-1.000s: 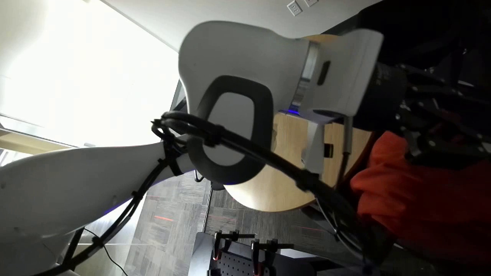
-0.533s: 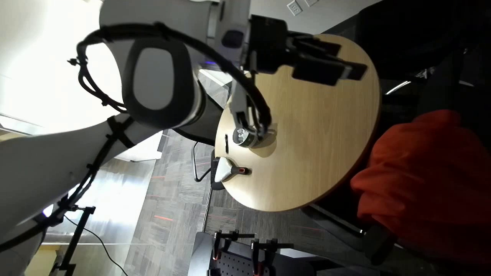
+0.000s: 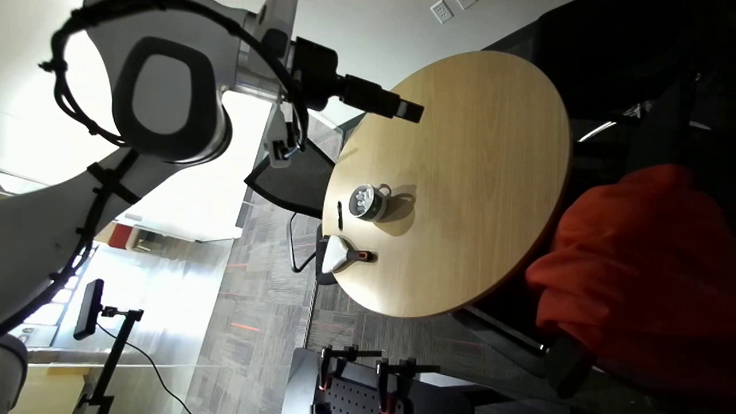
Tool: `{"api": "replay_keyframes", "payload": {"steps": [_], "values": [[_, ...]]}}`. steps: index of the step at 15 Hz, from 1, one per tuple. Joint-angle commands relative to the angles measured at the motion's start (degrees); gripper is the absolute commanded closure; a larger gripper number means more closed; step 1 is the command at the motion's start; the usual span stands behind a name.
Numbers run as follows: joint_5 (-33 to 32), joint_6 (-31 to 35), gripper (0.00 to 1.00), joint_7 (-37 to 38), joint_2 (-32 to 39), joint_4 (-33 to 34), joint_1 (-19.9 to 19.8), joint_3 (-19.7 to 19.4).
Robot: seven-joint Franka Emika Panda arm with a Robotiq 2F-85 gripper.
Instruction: Hang the cloth on the back of the chair
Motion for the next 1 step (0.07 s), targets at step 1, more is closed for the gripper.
{"api": "replay_keyframes", "payload": {"steps": [1], "values": [[1.50, -6.73, 0.00, -6.97, -1.80, -0.81, -0.92, 3.02]]}}
